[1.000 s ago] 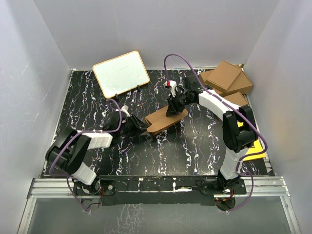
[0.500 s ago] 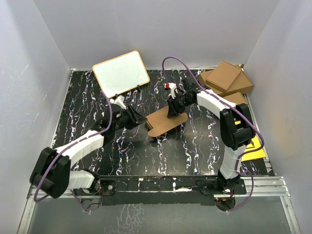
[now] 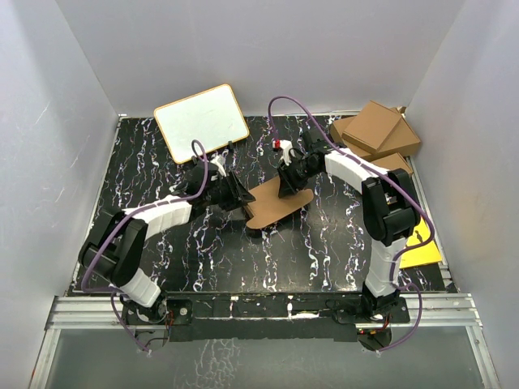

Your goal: Fold the paper box

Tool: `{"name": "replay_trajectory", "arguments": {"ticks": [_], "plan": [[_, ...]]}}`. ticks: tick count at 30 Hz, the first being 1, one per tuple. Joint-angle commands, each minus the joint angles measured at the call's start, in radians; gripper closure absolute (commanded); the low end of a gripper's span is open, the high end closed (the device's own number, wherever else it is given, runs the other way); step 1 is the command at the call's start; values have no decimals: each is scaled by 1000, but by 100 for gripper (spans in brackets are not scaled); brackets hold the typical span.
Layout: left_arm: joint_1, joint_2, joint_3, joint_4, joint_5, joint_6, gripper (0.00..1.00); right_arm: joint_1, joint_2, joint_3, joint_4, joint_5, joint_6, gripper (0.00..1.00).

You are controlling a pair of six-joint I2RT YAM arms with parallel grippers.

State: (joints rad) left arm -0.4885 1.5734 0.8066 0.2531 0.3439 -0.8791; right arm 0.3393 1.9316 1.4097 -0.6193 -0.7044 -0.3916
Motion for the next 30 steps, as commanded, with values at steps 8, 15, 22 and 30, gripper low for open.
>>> {"name": "replay_trajectory", "arguments": {"ticks": [8, 15, 22, 30], "plan": [[-5, -130, -1, -39, -55, 48, 61, -13, -30, 65, -28, -99, -35, 64], [-2, -343, -173, 84, -163, 20, 46, -99, -175, 41, 12, -265, 3, 56], [5, -421, -402, 409, -151, -166, 12, -217, -238, -145, 250, -287, 150, 30], [5, -316, -393, 437, -99, -217, 13, -281, -6, -24, 155, -357, 173, 32]]}}
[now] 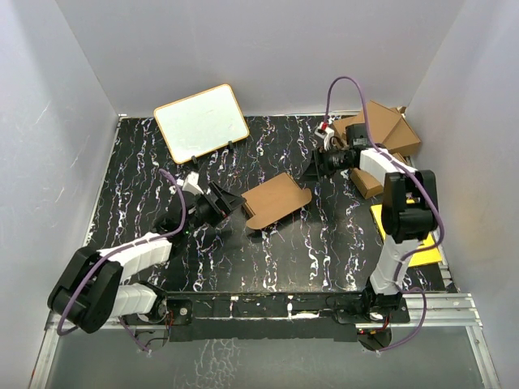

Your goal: Fold the paper box

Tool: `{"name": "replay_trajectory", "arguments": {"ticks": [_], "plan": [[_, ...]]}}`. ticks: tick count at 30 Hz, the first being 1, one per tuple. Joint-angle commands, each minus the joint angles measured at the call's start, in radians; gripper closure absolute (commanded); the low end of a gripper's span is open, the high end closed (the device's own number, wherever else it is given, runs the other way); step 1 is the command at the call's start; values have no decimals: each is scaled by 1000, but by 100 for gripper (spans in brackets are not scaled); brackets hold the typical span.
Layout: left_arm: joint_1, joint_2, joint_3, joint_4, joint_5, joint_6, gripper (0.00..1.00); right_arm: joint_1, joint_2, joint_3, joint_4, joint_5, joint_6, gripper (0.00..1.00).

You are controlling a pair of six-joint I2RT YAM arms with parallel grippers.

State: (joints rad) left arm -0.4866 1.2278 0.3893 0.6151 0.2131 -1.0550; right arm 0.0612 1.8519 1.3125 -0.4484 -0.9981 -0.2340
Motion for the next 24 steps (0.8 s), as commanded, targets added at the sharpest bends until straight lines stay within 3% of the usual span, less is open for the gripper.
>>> {"name": "replay_trajectory", "arguments": {"ticks": [1, 15, 24], "plan": [[4, 43, 28, 73, 36, -43, 13, -2, 93, 81, -21, -69, 15, 32], [3, 213, 70, 85, 63, -68, 14, -1, 266, 189, -96, -136, 18, 49], [3, 273, 86, 106, 59, -87, 13, -2, 288, 185, -109, -141, 16, 50]]}}
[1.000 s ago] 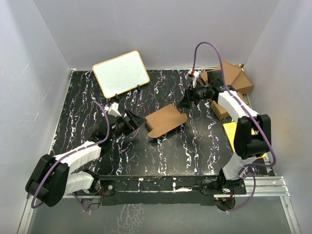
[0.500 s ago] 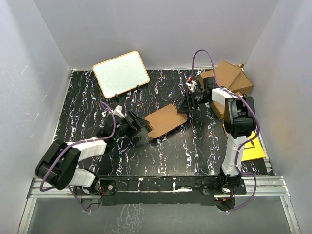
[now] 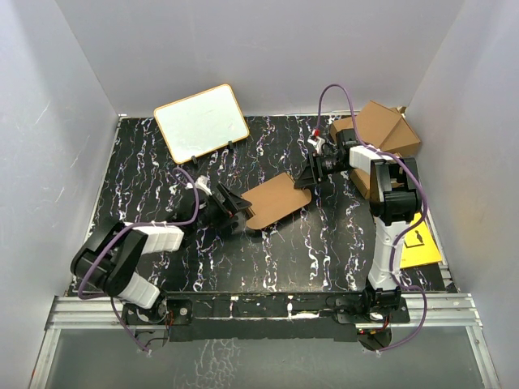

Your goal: Fold the paper box

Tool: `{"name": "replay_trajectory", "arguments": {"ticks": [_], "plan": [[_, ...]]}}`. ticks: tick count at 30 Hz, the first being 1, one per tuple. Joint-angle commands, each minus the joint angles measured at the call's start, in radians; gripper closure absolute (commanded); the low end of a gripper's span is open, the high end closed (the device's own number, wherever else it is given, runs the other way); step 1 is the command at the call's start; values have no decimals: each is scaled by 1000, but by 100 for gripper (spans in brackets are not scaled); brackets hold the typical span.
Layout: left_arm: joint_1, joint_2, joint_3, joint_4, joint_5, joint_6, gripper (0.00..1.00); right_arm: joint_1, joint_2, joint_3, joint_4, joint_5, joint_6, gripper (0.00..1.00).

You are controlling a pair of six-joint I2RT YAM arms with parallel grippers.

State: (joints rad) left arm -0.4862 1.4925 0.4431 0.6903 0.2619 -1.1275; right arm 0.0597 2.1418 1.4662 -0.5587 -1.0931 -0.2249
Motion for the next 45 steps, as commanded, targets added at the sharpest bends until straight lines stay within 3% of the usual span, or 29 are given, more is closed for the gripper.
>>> {"name": "replay_trajectory", "arguments": {"ticks": [1, 14, 33, 41, 45], "plan": [[3, 14, 34, 30, 10, -18, 13, 0, 1, 31, -2, -43, 6, 50], [2, 76, 35, 55, -1, -60, 8, -9, 20, -3, 15, 3, 47, 68], [-49, 229, 69, 187, -53, -138, 4, -46, 39, -55, 55, -23, 94, 73], [-81, 276, 80, 260, -80, -154, 7, -51, 58, -62, 63, -35, 108, 73], [-87, 287, 66, 325, -108, -181, 17, -52, 60, -62, 63, -34, 107, 73]]}}
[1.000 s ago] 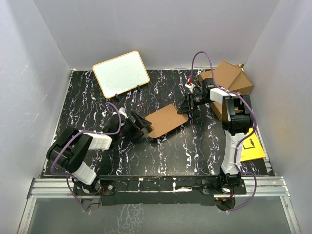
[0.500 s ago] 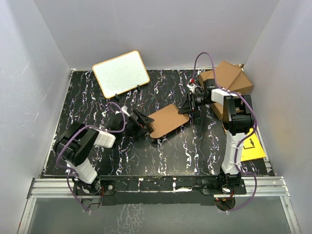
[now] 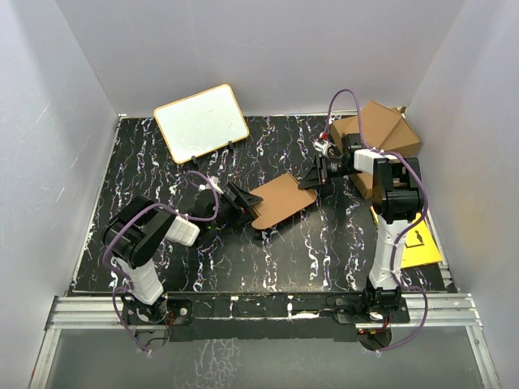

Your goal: Fold the paper box

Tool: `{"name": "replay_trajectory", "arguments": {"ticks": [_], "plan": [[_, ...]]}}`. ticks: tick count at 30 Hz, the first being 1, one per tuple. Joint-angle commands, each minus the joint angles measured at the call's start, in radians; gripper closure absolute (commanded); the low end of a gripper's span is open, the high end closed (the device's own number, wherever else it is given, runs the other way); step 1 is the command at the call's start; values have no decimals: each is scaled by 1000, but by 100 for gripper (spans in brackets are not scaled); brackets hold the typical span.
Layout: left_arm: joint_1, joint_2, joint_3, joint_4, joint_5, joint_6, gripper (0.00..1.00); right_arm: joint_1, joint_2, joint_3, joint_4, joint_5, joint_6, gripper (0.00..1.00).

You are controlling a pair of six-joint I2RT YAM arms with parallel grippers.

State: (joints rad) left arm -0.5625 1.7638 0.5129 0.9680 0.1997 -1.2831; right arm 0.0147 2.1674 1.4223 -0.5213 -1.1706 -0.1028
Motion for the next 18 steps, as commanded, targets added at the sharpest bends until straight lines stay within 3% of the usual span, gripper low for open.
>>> {"name": "replay_trajectory", "arguments": {"ticks": [1, 15, 18], "plan": [[-11, 18, -6, 61, -48, -32, 19, -7, 35, -20, 25, 43, -14, 74], [-26, 29, 10, 94, -70, -94, 43, -5, 18, -17, 27, 19, -21, 71], [-27, 23, 7, 95, -74, -103, 54, -5, 9, -13, 25, 14, -24, 68]]}}
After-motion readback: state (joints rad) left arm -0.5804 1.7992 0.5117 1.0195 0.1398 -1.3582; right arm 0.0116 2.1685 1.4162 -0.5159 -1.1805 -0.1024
